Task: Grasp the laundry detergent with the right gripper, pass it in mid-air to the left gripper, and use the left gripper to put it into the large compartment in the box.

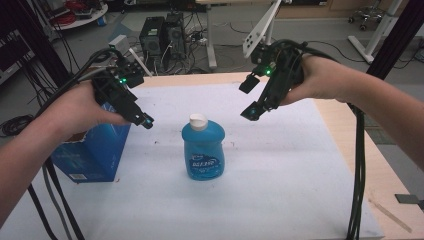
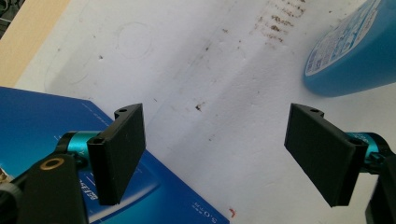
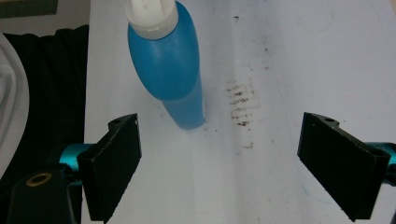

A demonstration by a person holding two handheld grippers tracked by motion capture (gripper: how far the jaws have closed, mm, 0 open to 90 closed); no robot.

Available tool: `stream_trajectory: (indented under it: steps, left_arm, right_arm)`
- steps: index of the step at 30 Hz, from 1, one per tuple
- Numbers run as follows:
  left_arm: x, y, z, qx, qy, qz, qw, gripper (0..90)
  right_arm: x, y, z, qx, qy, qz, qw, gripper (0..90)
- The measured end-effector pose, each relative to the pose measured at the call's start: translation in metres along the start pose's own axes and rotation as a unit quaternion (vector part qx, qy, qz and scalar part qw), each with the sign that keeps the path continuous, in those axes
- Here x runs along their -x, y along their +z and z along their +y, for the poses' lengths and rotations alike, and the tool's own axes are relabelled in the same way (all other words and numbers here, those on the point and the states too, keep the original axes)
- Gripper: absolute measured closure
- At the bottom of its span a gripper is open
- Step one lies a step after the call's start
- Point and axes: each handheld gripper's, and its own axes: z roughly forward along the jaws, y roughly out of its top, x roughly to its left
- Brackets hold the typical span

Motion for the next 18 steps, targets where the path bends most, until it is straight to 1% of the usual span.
stream_trajectory:
  steps: [3,4,5,7,9,14,15,18]
  left_arm:
    - [-0.001,-0.001,0.001,-0.006,0.009,0.001,0.9999,20.7]
    - [0.000,-0.001,0.000,0.000,0.002,0.001,1.0000,20.7]
    - [0.000,-0.001,0.000,0.000,0.003,0.002,1.0000,20.7]
    - [0.000,-0.001,0.000,0.003,0.002,0.002,1.0000,20.7]
    - [0.000,-0.002,0.001,0.001,0.004,0.003,1.0000,20.7]
    - [0.001,-0.001,0.001,0.002,0.005,0.002,1.0000,20.7]
    - [0.000,-0.002,0.001,-0.001,0.009,0.002,1.0000,20.7]
    - [0.001,-0.002,0.002,0.003,0.007,0.001,1.0000,20.7]
  right_arm:
    - [-0.006,0.011,0.000,-0.002,-0.009,0.006,0.9999,13.0]
    - [-0.007,0.013,0.001,-0.003,-0.011,0.006,0.9999,13.0]
    - [-0.008,0.016,0.001,-0.006,-0.011,0.011,0.9999,13.0]
    - [-0.011,0.023,0.002,-0.005,-0.017,0.011,0.9998,13.0]
    - [-0.014,0.029,0.003,-0.005,-0.020,0.016,0.9996,13.0]
    - [-0.020,0.043,0.005,-0.008,-0.031,0.019,0.9993,13.0]
    - [-0.022,0.045,0.006,-0.006,-0.032,0.021,0.9992,13.0]
    - [-0.024,0.052,0.006,-0.011,-0.032,0.022,0.9992,13.0]
